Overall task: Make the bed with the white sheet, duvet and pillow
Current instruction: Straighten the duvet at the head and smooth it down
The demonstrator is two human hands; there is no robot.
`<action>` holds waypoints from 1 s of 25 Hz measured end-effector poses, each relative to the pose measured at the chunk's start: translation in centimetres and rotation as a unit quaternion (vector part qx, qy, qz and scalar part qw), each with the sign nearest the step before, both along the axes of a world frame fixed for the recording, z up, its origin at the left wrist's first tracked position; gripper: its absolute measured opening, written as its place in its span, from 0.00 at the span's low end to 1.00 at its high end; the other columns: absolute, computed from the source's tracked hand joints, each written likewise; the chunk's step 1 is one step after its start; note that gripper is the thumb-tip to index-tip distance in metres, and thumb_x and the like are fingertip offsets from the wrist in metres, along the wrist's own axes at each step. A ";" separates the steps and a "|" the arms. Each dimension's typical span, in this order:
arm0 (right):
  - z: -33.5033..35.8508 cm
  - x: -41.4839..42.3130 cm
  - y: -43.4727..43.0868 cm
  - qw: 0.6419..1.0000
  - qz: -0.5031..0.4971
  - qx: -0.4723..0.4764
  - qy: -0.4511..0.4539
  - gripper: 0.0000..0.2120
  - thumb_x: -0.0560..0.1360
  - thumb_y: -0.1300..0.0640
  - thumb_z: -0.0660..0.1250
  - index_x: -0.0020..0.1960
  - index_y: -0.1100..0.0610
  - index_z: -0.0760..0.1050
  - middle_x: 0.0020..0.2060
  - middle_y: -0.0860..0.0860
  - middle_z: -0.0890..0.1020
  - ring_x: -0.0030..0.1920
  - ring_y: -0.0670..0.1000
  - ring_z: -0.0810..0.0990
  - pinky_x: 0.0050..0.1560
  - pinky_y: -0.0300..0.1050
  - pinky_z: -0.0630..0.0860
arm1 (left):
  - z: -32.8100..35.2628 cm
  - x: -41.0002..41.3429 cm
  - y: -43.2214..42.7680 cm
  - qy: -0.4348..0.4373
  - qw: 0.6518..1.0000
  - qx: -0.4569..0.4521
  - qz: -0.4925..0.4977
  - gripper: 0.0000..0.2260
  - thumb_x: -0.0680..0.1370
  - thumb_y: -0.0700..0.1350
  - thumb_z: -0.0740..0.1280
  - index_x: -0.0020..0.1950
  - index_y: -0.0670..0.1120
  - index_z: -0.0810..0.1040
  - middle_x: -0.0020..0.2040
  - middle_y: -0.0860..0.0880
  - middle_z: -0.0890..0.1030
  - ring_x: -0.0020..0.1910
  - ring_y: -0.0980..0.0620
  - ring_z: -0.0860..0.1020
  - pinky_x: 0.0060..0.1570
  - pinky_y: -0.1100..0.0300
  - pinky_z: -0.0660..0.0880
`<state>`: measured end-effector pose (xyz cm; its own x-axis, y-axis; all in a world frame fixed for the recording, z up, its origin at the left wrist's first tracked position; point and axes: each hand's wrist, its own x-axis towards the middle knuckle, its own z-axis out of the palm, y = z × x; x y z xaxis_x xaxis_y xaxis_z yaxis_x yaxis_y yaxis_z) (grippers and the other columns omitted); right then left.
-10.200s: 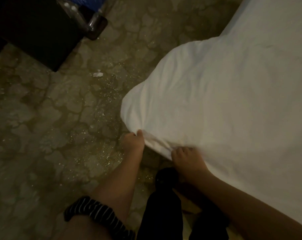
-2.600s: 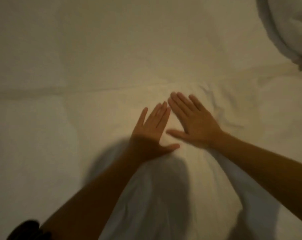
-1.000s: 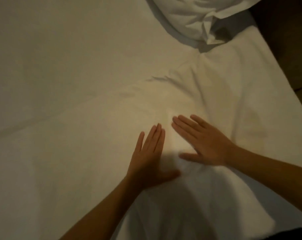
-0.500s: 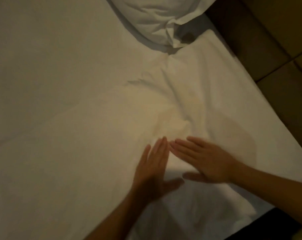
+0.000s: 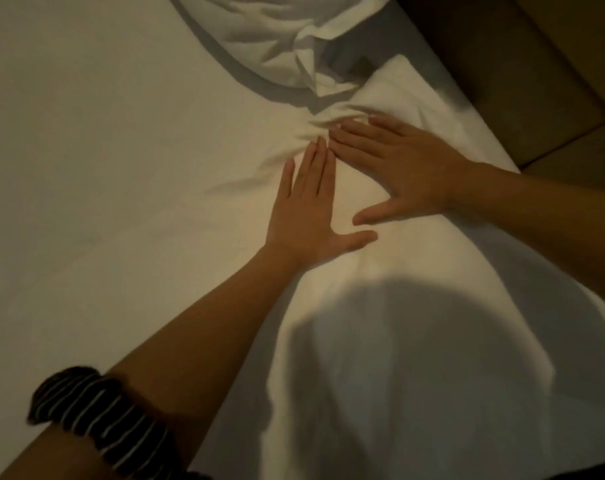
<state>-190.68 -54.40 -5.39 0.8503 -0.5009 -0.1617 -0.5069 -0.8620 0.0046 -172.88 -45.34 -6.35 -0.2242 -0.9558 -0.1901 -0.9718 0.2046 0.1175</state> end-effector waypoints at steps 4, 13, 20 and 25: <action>-0.1 -4.3 4.4 0.998 -0.048 0.034 -0.017 0.47 0.72 0.27 0.49 0.78 0.59 0.46 0.77 0.55 0.48 0.77 0.52 0.44 0.76 0.49 0.42 | 0.4 -2.6 2.6 0.027 0.999 0.025 -0.028 0.54 0.67 0.77 0.49 0.76 0.38 0.38 0.78 0.41 0.40 0.76 0.47 0.38 0.74 0.46 0.37; 2.1 -12.7 18.5 0.976 -0.166 0.136 -0.023 0.46 0.73 0.27 0.53 0.78 0.57 0.47 0.77 0.53 0.49 0.77 0.50 0.46 0.74 0.51 0.48 | 1.7 -12.6 15.5 0.124 0.987 0.044 -0.091 0.53 0.64 0.77 0.60 0.73 0.37 0.63 0.74 0.39 0.63 0.74 0.42 0.60 0.72 0.41 0.54; 2.5 -16.6 26.7 0.970 -0.204 0.132 -0.023 0.50 0.70 0.28 0.59 0.77 0.62 0.50 0.77 0.56 0.51 0.77 0.53 0.49 0.75 0.53 0.48 | 1.6 -15.6 22.1 0.128 0.981 0.039 -0.140 0.51 0.64 0.74 0.64 0.73 0.36 0.62 0.75 0.39 0.61 0.75 0.43 0.57 0.73 0.44 0.52; 3.2 -15.0 26.9 0.951 -0.257 0.144 -0.098 0.43 0.74 0.32 0.56 0.76 0.62 0.55 0.75 0.57 0.58 0.75 0.54 0.56 0.75 0.51 0.50 | 2.0 -14.0 21.4 0.139 0.979 0.013 -0.148 0.46 0.71 0.70 0.58 0.75 0.37 0.56 0.77 0.39 0.52 0.77 0.44 0.49 0.73 0.46 0.45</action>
<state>-205.71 -27.50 -2.15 0.5326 -0.8173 -0.2198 -0.8287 -0.4509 -0.3316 -186.86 -23.90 -4.37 -0.5381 -0.8363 -0.1055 -0.7994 0.4666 0.3783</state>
